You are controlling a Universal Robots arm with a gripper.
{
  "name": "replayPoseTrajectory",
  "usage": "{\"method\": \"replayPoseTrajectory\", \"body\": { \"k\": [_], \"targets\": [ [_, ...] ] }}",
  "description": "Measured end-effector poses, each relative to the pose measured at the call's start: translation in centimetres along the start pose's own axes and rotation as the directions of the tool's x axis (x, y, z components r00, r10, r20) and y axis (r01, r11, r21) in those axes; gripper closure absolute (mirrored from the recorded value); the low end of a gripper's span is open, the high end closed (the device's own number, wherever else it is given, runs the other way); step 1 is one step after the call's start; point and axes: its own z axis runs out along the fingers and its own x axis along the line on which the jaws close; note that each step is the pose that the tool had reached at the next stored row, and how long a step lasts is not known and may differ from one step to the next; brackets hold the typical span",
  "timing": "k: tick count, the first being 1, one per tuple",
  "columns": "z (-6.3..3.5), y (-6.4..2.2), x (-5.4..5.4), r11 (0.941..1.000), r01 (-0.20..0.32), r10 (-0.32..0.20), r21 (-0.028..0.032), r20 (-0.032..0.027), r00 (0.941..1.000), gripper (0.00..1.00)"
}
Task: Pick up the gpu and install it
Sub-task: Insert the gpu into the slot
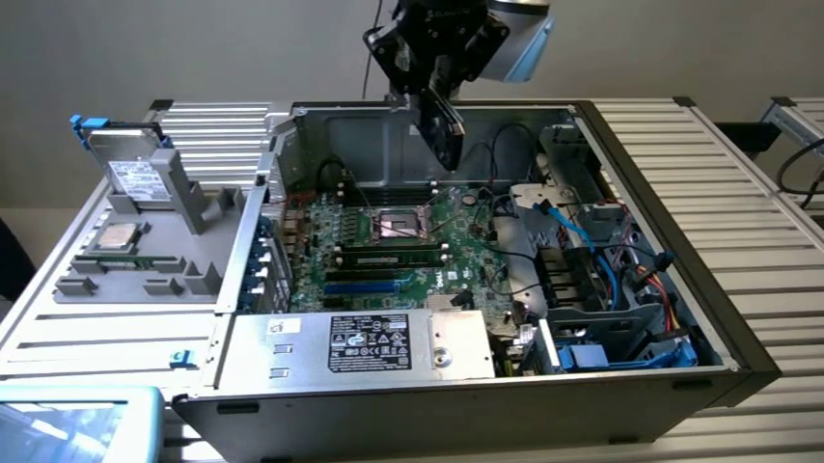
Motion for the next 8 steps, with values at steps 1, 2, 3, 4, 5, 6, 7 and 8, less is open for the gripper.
{"method": "replayPoseTrajectory", "body": {
  "k": [1,2,3,4,5,6,7,8],
  "targets": [
    [0.0,0.0,0.0,0.9998,0.018,-0.018,-0.0001,-0.0023,0.9998,0.72],
    [0.0,0.0,0.0,0.9994,0.036,-0.036,-0.0002,-0.0045,0.9994,0.72],
    [0.01,0.0,0.0,0.9986,0.054,-0.054,-0.0005,-0.0067,0.9985,0.72],
    [0.01,0.0,0.0,0.9973,0.073,-0.073,-0.0006,-0.0091,0.9973,0.72],
    [0.01,0.0,0.0,0.9959,0.091,-0.091,-0.001,-0.0113,0.9958,0.72],
    [0.01,0.0,0.0,0.9941,0.108,-0.108,-0.0013,-0.0135,0.994,0.72],
    [0.01,0.0,0.0,0.992,0.126,-0.126,-0.0015,-0.0158,0.9919,0.72],
    [0.02,0.0,0.0,0.9896,0.144,-0.144,-0.0019,-0.018,0.9894,0.72]
  ]
}}
